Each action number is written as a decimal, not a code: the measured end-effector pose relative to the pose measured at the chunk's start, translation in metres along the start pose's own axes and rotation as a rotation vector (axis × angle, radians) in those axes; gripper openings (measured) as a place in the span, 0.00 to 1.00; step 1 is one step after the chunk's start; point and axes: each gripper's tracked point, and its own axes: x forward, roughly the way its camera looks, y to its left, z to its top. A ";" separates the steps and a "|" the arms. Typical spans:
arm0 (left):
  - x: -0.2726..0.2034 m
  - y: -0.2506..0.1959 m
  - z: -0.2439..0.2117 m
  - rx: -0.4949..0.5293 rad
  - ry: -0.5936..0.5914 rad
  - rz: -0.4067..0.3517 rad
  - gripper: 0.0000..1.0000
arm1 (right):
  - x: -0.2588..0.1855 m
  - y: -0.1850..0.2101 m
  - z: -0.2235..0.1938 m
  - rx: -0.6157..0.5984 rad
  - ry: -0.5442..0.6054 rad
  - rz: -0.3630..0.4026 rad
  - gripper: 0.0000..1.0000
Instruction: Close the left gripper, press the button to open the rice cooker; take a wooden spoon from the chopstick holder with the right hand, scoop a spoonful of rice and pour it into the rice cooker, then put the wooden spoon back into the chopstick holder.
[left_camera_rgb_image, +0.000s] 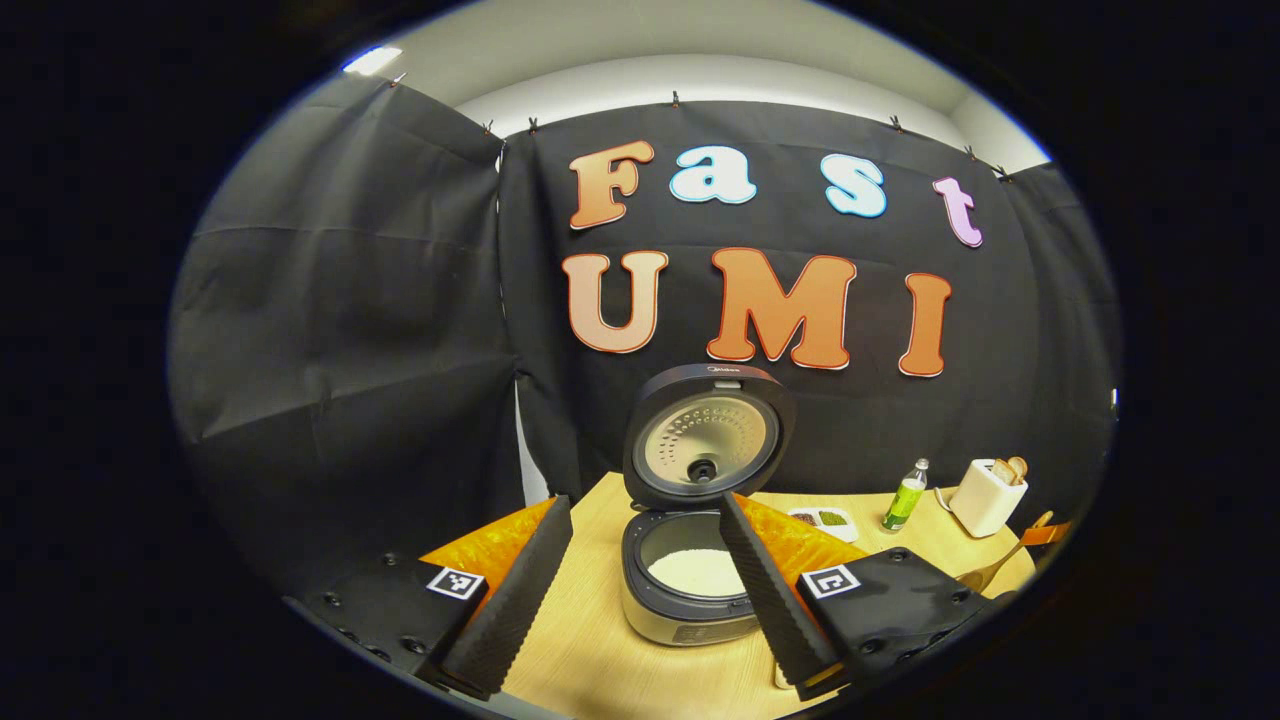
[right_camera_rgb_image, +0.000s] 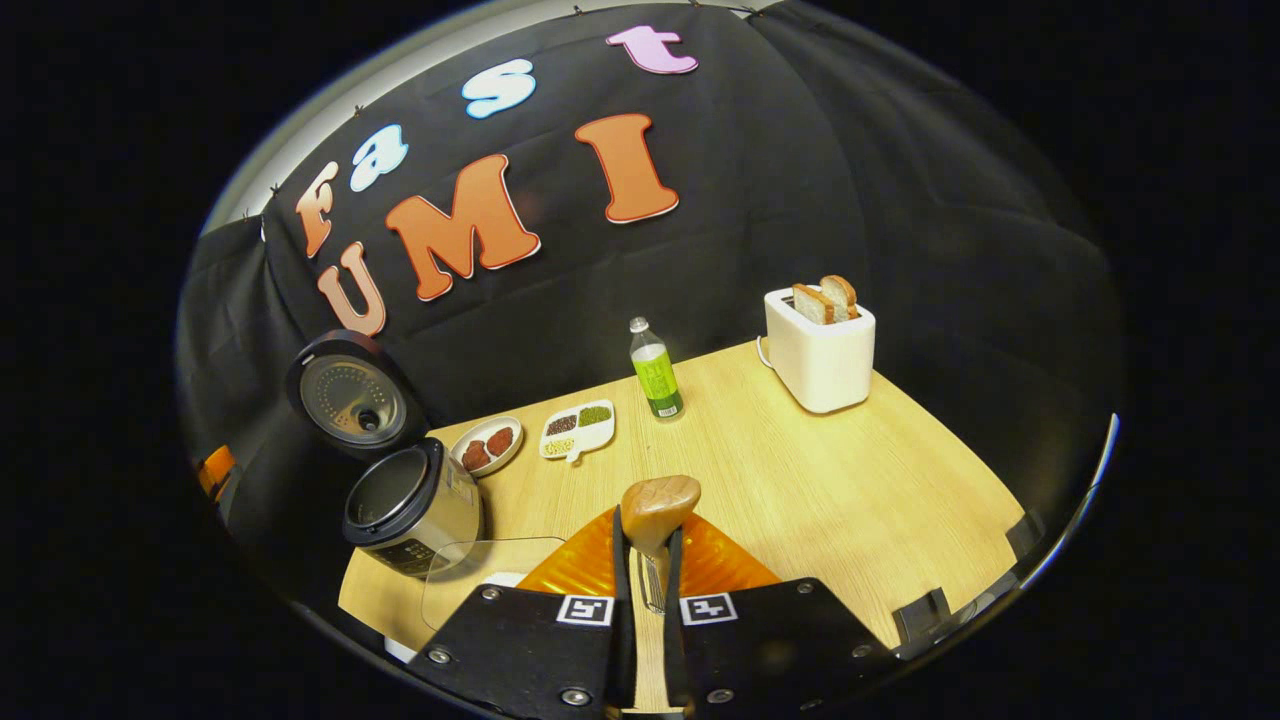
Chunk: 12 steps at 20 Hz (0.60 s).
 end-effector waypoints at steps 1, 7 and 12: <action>-0.001 0.002 -0.001 0.000 0.002 0.005 0.97 | 0.005 -0.002 -0.007 -0.002 0.018 0.001 0.10; -0.004 0.011 0.001 0.030 -0.005 0.043 0.98 | 0.029 -0.001 -0.028 0.054 0.079 0.031 0.10; -0.003 0.007 0.001 0.025 -0.001 0.037 1.00 | 0.033 -0.014 -0.029 0.108 0.094 0.028 0.19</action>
